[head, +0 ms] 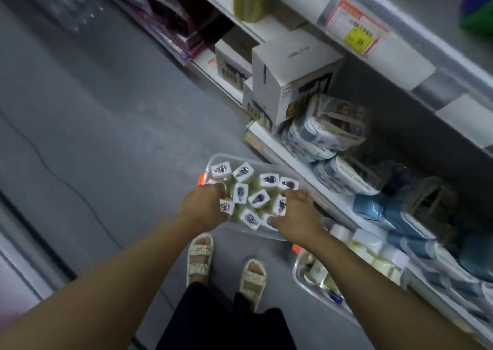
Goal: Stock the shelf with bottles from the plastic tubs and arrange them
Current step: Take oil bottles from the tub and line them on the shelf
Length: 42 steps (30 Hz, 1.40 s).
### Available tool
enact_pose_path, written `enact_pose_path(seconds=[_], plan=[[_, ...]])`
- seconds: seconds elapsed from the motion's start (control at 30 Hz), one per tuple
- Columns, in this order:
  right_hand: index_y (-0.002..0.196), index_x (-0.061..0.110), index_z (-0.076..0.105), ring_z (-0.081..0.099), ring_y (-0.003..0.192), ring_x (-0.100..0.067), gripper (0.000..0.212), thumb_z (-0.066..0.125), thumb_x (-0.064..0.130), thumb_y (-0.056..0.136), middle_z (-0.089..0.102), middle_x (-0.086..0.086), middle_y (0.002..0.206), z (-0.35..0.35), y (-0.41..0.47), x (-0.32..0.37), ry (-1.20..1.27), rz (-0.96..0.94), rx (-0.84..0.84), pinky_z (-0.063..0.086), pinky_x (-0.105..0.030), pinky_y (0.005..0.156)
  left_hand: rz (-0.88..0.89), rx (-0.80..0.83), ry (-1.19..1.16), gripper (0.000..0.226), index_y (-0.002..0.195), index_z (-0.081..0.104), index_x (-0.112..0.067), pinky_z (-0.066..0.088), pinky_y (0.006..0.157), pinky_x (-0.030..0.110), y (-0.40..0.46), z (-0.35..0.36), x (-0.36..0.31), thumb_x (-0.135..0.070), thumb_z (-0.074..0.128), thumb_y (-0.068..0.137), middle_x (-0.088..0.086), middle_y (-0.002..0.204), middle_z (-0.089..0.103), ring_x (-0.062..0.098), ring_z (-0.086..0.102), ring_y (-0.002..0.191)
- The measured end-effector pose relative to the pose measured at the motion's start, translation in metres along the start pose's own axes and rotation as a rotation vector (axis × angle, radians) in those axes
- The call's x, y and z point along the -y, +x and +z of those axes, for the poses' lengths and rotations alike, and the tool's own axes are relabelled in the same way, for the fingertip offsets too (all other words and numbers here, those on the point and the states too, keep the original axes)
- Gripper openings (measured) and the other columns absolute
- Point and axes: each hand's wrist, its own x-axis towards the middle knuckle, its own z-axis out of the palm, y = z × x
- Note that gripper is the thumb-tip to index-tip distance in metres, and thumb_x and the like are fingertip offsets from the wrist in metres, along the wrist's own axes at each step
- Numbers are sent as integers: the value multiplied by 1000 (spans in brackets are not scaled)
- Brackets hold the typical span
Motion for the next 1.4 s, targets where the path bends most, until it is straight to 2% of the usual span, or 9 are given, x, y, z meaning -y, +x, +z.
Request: enact_pose_path(seconds=[0.13, 0.23, 0.37, 0.53, 0.77, 0.97, 1.13, 1.3, 1.4], plan=[[133, 8, 39, 34, 128, -30, 62, 66, 31, 83, 37, -13, 138, 43, 27, -24, 6, -27, 39, 36, -35, 102, -67, -14, -20, 48, 123, 51, -20, 50, 87, 36, 16, 45, 12, -31, 70, 80, 3, 120, 60, 26, 59, 109], [137, 9, 36, 32, 129, -31, 67, 68, 31, 81, 38, -14, 137, 77, 52, -32, -5, -54, 51, 32, -35, 104, -100, -24, -40, 53, 127, 50, -20, 50, 89, 36, 34, 72, 28, -31, 71, 80, 4, 124, 58, 26, 57, 112], [139, 10, 33, 29, 133, -30, 68, 67, 27, 82, 34, -11, 143, 126, 92, -32, -5, -102, 70, 34, -36, 103, -114, -62, -51, 55, 129, 48, -19, 49, 87, 37, 68, 102, 55, -29, 72, 80, 5, 124, 57, 26, 57, 111], [130, 7, 39, 36, 126, -31, 60, 67, 24, 80, 43, -13, 133, 191, 147, -23, -58, -199, 31, 35, -37, 102, -112, -59, -82, 61, 131, 44, -19, 49, 91, 39, 113, 149, 94, -29, 73, 79, 7, 126, 54, 28, 55, 114], [131, 6, 41, 29, 130, -32, 70, 71, 38, 76, 37, -12, 139, 265, 221, -22, -269, -292, -161, 26, -40, 108, -76, -113, -139, 68, 135, 40, -20, 49, 90, 41, 164, 205, 139, -28, 75, 78, 6, 128, 51, 26, 53, 116], [100, 0, 61, 47, 111, -43, 70, 82, 51, 56, 59, -17, 115, 302, 254, -31, -455, -398, -356, 26, -55, 105, -44, -141, -176, 67, 134, 41, -20, 49, 91, 44, 191, 234, 158, -28, 76, 77, 5, 128, 52, 25, 51, 118], [89, 2, 64, 55, 111, -36, 64, 83, 52, 54, 70, -14, 91, 304, 265, -34, -431, -480, -431, 13, -49, 110, -41, -146, -199, 66, 132, 42, -20, 50, 89, 44, 199, 243, 164, -27, 76, 77, 3, 126, 52, 24, 51, 116], [80, 3, 64, 58, 100, -30, 48, 88, 34, 51, 68, -13, 84, 306, 259, -45, -309, -528, -435, 24, -43, 107, -27, -148, -213, 66, 133, 42, -20, 50, 89, 43, 195, 238, 167, -26, 77, 77, 3, 128, 52, 23, 52, 114], [86, 5, 66, 58, 92, -29, 45, 83, 34, 56, 65, -10, 87, 295, 244, -42, -153, -543, -432, 30, -31, 99, -19, -146, -222, 66, 132, 42, -20, 50, 88, 42, 190, 231, 167, -25, 77, 76, 3, 127, 52, 24, 53, 113]])
